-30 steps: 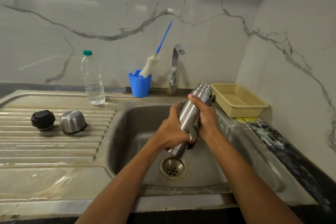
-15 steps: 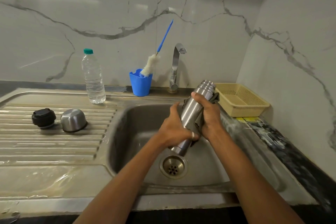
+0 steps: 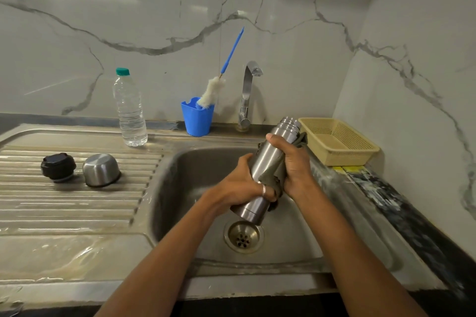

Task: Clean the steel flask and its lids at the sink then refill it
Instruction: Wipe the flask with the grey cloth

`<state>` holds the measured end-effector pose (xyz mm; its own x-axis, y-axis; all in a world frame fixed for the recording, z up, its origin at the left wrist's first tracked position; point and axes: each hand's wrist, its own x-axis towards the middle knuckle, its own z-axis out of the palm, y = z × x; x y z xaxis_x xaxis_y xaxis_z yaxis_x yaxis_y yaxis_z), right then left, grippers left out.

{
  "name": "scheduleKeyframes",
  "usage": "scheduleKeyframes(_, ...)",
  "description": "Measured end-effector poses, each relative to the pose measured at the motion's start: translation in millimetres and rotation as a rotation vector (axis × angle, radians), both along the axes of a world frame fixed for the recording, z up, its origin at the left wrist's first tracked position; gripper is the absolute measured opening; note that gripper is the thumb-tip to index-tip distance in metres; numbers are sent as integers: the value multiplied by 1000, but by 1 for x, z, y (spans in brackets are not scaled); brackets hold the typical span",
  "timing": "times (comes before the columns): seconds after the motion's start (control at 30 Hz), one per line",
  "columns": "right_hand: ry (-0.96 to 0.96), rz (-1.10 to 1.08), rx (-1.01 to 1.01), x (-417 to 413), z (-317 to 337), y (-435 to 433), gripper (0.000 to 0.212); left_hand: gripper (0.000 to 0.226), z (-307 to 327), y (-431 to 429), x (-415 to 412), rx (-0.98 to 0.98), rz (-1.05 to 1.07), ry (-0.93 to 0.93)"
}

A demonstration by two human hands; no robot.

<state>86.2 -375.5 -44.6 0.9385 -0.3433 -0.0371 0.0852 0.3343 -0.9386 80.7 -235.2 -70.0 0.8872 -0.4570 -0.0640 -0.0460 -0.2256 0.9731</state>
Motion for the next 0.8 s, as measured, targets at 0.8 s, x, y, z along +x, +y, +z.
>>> scheduleKeyframes(0.8, 19, -187, -86, 0, -1, 13, 38, 120, 0, -4, -11, 496, 157, -394)
